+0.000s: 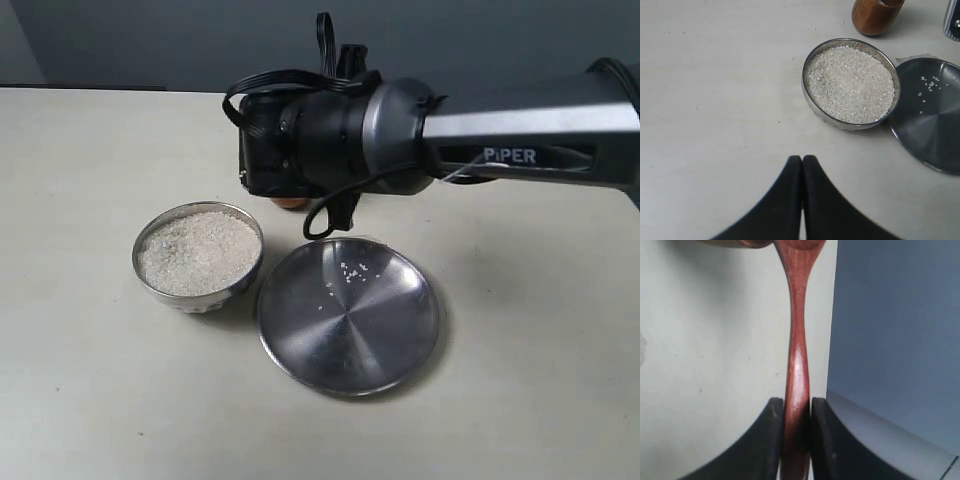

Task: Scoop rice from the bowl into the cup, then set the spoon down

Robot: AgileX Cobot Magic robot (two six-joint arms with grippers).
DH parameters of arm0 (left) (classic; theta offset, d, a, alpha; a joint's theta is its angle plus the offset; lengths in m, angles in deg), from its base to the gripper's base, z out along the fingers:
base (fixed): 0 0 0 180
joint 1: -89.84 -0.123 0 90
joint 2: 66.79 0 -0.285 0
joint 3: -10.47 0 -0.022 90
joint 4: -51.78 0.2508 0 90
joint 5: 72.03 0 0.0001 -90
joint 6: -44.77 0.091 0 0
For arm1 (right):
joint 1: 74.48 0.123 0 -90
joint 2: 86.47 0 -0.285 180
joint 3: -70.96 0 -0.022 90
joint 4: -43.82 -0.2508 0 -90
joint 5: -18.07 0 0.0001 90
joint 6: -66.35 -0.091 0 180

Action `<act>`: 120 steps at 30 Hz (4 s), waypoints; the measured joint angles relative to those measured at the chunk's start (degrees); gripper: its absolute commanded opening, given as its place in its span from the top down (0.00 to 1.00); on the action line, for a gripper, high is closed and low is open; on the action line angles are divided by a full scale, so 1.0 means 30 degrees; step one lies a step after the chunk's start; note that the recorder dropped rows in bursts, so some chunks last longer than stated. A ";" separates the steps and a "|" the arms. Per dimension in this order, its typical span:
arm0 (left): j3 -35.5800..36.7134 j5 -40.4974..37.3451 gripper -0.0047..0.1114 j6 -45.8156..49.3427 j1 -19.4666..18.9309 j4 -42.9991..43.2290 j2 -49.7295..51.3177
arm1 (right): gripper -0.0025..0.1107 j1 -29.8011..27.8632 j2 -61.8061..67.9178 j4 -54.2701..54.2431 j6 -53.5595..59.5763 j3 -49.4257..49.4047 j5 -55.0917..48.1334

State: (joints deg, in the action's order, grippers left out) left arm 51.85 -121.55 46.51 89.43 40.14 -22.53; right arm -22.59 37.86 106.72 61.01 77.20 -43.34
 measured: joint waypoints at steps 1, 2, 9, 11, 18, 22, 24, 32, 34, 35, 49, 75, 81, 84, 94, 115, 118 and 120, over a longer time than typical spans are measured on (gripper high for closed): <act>0.0000 0.0000 0.96 0.0000 0.0000 0.0000 0.0000 | 0.98 0.0035 0.0000 0.0081 0.0230 0.0000 -0.0051; 0.0000 0.0000 0.96 0.0000 0.0000 0.0000 0.0000 | 0.98 0.0012 0.0000 0.0120 0.0383 0.0000 -0.0107; 0.0000 0.0000 0.96 0.0000 0.0000 0.0000 0.0000 | 0.98 0.0050 0.0000 0.0222 0.1142 0.0000 -0.0623; 0.0000 0.0000 0.96 0.0000 0.0000 0.0000 0.0000 | 0.98 0.0050 0.0000 0.0170 0.0438 0.0000 -0.0623; 0.0000 0.0000 0.96 0.0000 0.0000 0.0000 0.0000 | 0.98 -0.0042 -0.0732 -0.2319 -0.7766 0.0000 0.0121; 0.0000 0.0000 0.96 0.0000 0.0000 0.0000 0.0000 | 0.98 -0.0773 -0.2577 -0.6233 -0.9652 -0.0321 0.1196; 0.0000 0.0000 0.96 0.0000 0.0000 0.0000 0.0000 | 0.98 -0.1394 -0.3779 -0.8336 -0.9841 -0.1447 0.1820; 0.0000 0.0000 0.96 0.0000 0.0000 0.0000 0.0000 | 0.98 -0.1914 -0.7094 -1.3202 -0.9353 -1.0032 0.9138; 0.0000 0.0000 0.96 0.0000 0.0000 0.0000 0.0000 | 0.98 -0.1914 -0.7140 -1.3791 -0.9315 -1.0781 1.0285; 0.0000 0.0000 0.96 0.0000 0.0000 0.0000 0.0000 | 0.98 -0.1914 -0.7140 -1.4060 -0.9304 -1.1299 1.1077; 0.0000 0.0000 0.96 0.0000 0.0000 0.0000 0.0000 | 0.60 -0.1914 -0.5613 -1.4802 -0.8866 -1.2971 1.4209; 0.0000 0.0000 0.96 0.0000 0.0000 0.0000 0.0000 | 0.97 -0.1914 -1.5727 -0.8599 -1.1082 -1.2998 0.8833; 0.0000 0.0000 0.96 0.0000 0.0000 0.0000 0.0000 | 0.97 -0.1914 -1.9907 -0.8178 -1.1118 -1.4462 0.8170; 0.0000 0.0000 0.96 0.0000 0.0000 0.0000 0.0000 | 0.97 -0.1914 -2.1965 -0.8178 -1.1118 -1.5553 0.8051; 0.0000 0.0000 0.96 0.0000 0.0000 0.0000 0.0000 | 0.97 -0.1914 -2.8719 -0.8139 -1.1118 -1.9838 0.7736; 0.0000 0.0000 0.96 0.0000 0.0000 0.0000 0.0000 | 0.97 -0.1914 -3.1156 -0.8649 -1.1230 -2.0303 0.6697; 0.0000 0.0000 0.96 0.0000 0.0000 0.0000 -0.0097 | 0.97 -0.1914 -3.1156 -0.8649 -1.1230 -2.0303 0.6697; 0.0000 0.0048 0.96 0.0000 0.0000 0.0036 -0.0579 | 0.97 -0.1914 -3.1156 -0.8649 -1.1230 -2.0303 0.6697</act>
State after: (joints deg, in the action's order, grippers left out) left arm 51.85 -121.41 46.51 89.43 40.25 -24.27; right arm -28.33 -55.61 80.78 27.32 16.29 -23.25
